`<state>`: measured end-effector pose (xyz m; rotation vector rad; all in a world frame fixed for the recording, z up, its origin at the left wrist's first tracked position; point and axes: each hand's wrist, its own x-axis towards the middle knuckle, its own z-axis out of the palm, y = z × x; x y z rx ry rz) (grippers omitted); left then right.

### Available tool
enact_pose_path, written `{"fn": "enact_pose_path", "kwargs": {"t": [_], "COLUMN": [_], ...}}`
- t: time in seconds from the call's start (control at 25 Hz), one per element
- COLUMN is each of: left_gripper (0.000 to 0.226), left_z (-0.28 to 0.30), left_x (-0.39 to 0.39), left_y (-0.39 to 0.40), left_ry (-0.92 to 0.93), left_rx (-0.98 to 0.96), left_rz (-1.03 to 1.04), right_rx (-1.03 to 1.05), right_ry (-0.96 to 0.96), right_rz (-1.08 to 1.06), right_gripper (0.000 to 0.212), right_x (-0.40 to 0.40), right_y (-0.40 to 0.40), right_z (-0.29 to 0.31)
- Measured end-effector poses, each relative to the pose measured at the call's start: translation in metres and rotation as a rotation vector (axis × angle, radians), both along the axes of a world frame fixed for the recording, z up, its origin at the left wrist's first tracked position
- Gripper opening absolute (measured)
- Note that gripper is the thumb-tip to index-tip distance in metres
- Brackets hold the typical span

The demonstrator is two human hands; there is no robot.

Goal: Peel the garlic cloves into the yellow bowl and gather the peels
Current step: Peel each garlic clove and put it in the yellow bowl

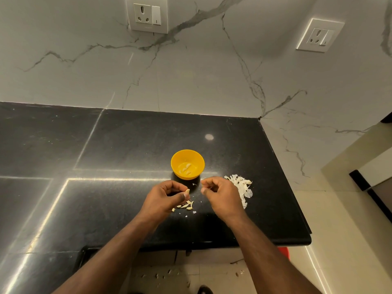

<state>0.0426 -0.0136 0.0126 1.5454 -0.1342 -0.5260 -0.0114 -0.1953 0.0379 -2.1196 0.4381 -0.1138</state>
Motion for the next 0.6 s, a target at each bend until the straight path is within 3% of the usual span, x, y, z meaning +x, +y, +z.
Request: {"fn": "enact_pose_path", "kwargs": {"t": [0.08, 0.16, 0.6], "left_gripper": [0.015, 0.015, 0.011], "left_z": [0.002, 0.004, 0.005], "left_x": [0.000, 0.000, 0.005], "left_y": [0.001, 0.001, 0.005], "left_ry": [-0.019, -0.029, 0.117], "left_rx": [0.012, 0.022, -0.153], "left_rz": [-0.021, -0.037, -0.035], "right_rx": [0.278, 0.400, 0.475], "right_ry": [-0.010, -0.021, -0.053], "right_rz": [0.037, 0.049, 0.060], "right_gripper": [0.021, 0.025, 0.028], "right_x": [0.000, 0.001, 0.005], "right_y": [0.013, 0.022, 0.027], "right_z": [0.006, 0.007, 0.006]}}
